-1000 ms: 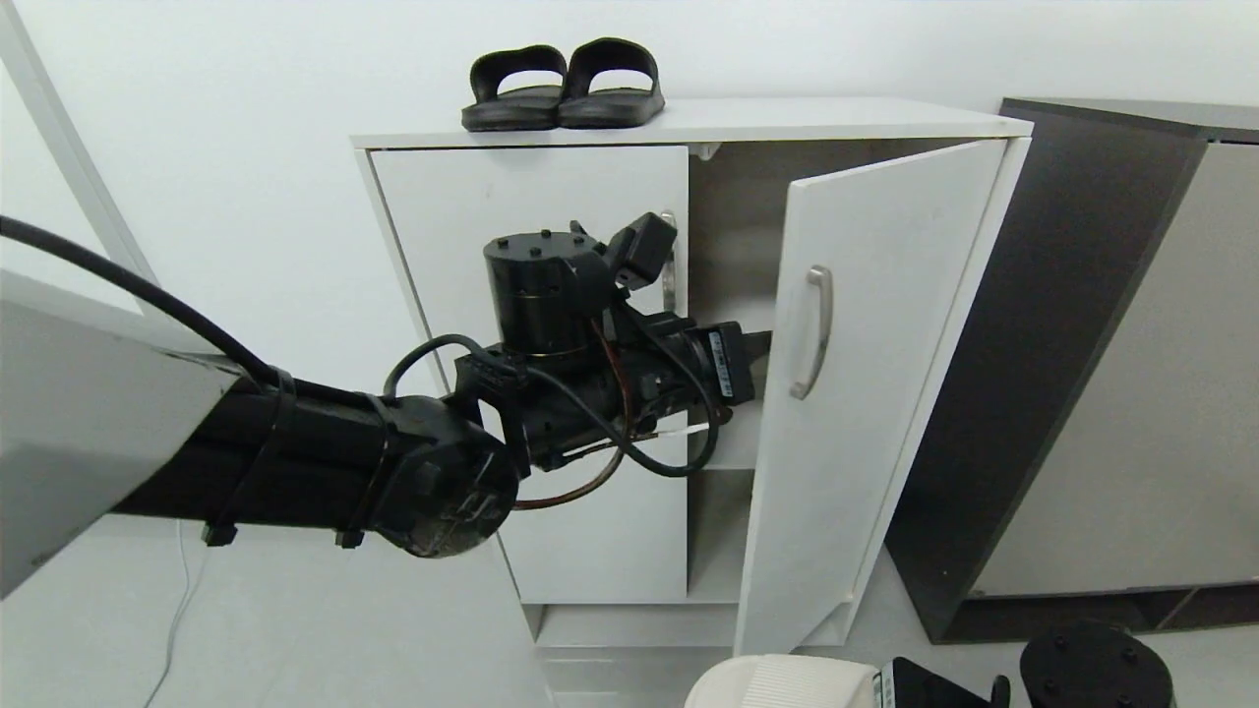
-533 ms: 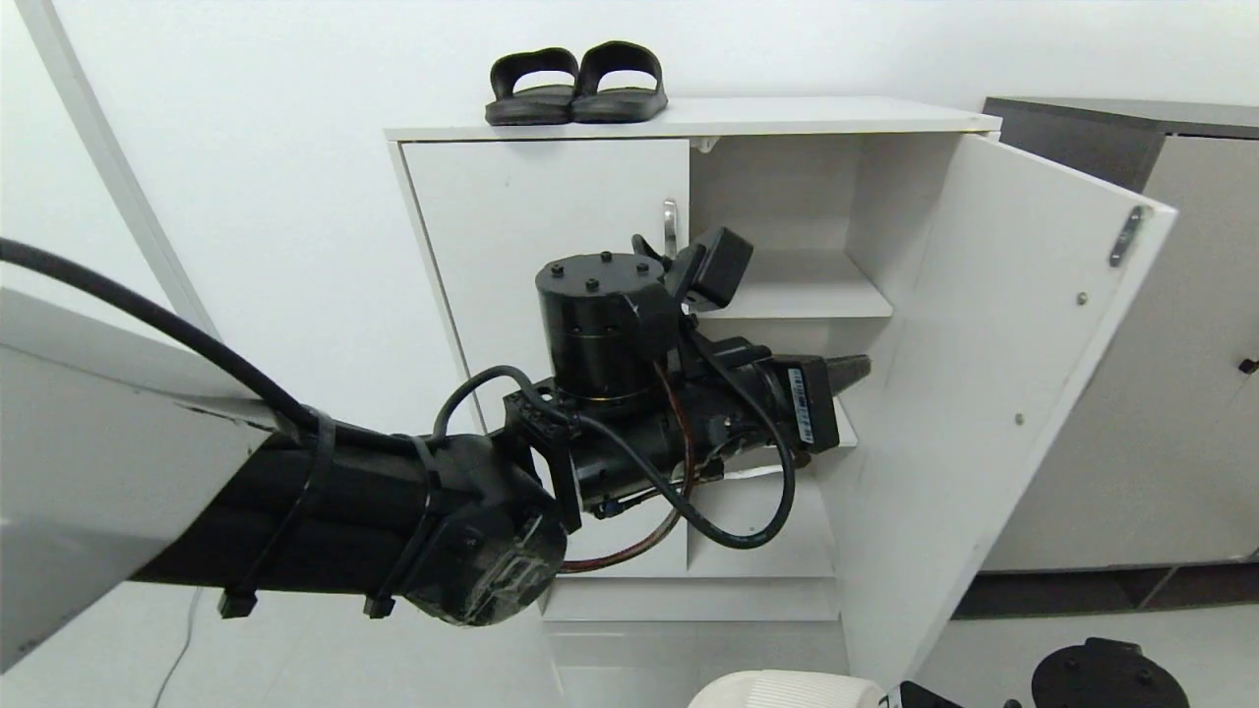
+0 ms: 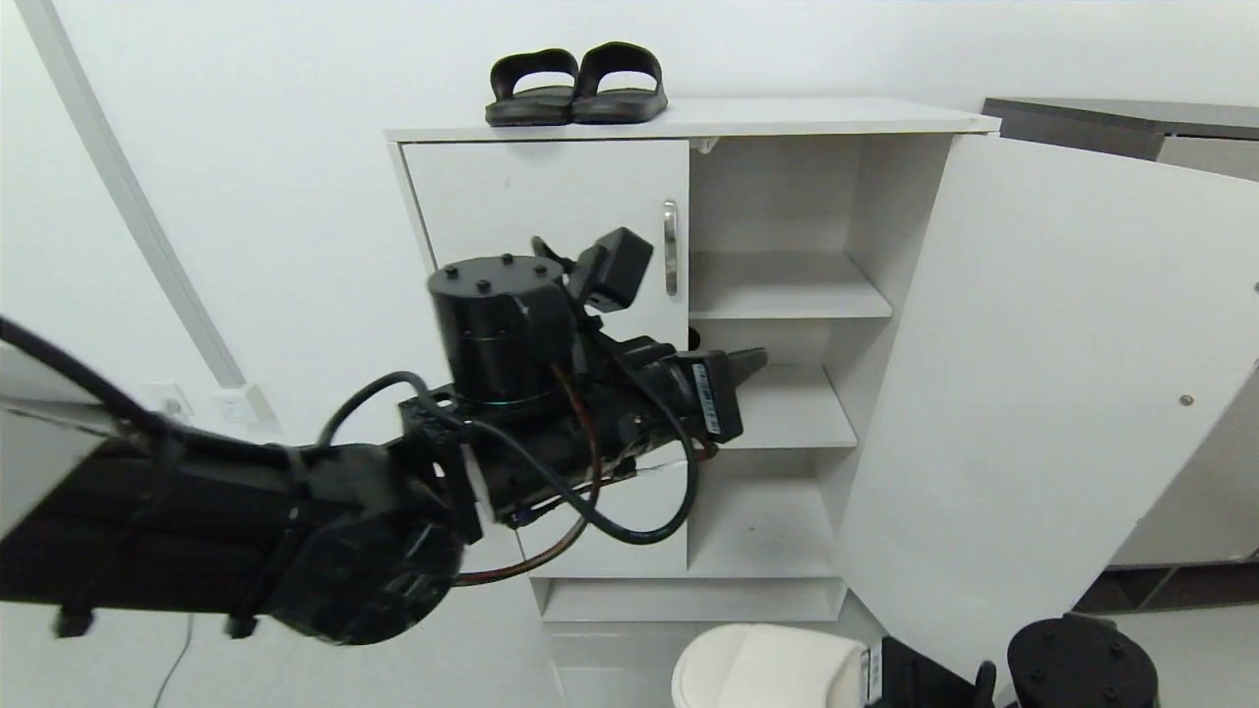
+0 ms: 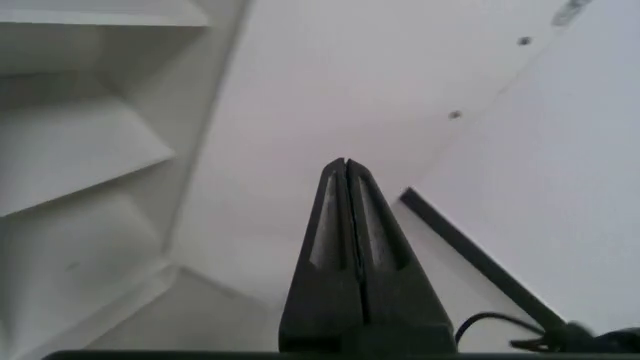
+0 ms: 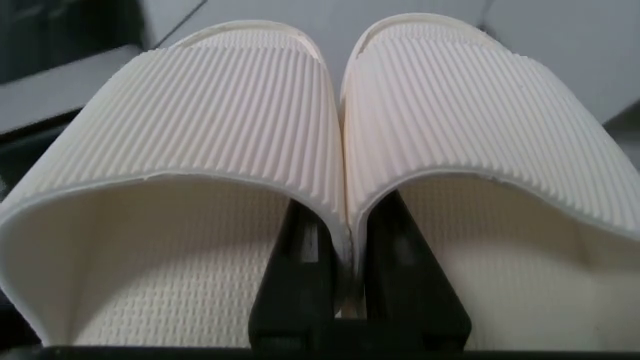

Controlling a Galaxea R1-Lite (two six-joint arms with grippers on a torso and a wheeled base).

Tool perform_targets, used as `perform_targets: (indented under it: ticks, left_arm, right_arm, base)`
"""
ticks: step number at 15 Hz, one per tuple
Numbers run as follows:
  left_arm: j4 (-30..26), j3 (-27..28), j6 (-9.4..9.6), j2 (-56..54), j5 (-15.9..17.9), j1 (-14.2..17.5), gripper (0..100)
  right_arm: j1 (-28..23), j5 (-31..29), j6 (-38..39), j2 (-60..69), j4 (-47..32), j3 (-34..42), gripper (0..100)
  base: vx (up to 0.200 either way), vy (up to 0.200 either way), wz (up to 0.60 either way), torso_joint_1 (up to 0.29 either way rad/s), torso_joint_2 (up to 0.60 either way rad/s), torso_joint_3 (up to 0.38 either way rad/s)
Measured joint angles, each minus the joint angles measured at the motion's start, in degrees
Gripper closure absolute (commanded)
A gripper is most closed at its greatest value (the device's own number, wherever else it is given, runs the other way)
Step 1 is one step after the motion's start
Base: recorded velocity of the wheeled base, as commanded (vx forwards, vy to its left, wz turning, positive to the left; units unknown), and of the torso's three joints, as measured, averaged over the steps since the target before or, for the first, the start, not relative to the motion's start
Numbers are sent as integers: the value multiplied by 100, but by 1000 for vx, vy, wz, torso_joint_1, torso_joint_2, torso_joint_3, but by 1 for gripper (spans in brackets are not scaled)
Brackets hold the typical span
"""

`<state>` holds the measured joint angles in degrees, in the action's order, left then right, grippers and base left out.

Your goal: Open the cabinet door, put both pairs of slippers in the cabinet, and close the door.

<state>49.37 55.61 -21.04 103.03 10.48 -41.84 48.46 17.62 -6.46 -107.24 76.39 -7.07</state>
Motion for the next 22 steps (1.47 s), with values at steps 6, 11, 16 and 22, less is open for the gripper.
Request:
perform_targets:
  ticks: [6,11,16,22]
  left_arm:
    - [-315,-1992,550,-2247,-964,612,100]
    - [-2417,-3250,1341,-4753,-2531,1701,100]
    - [-3838,-3930,1719,-7167,-2866,3901,100]
    - [-4213,-5347,2199,-9453,-1794,4751,100]
  right_arm:
    - [-315,-2631,1001,-1070,628,-1571,100]
    - [-769,-4448,1563,-1606,-689,-3335,100]
    - [-866,-4949,1563,-1905,-722,-3695,100]
    - [-866,-4952,1559,-2004,-703,-3691,100]
  base:
    - [0,0,0,0,0,0]
    - [0,0,0,0,0,0]
    - [0,0,0,0,0,0]
    - [0,0,0,0,0,0]
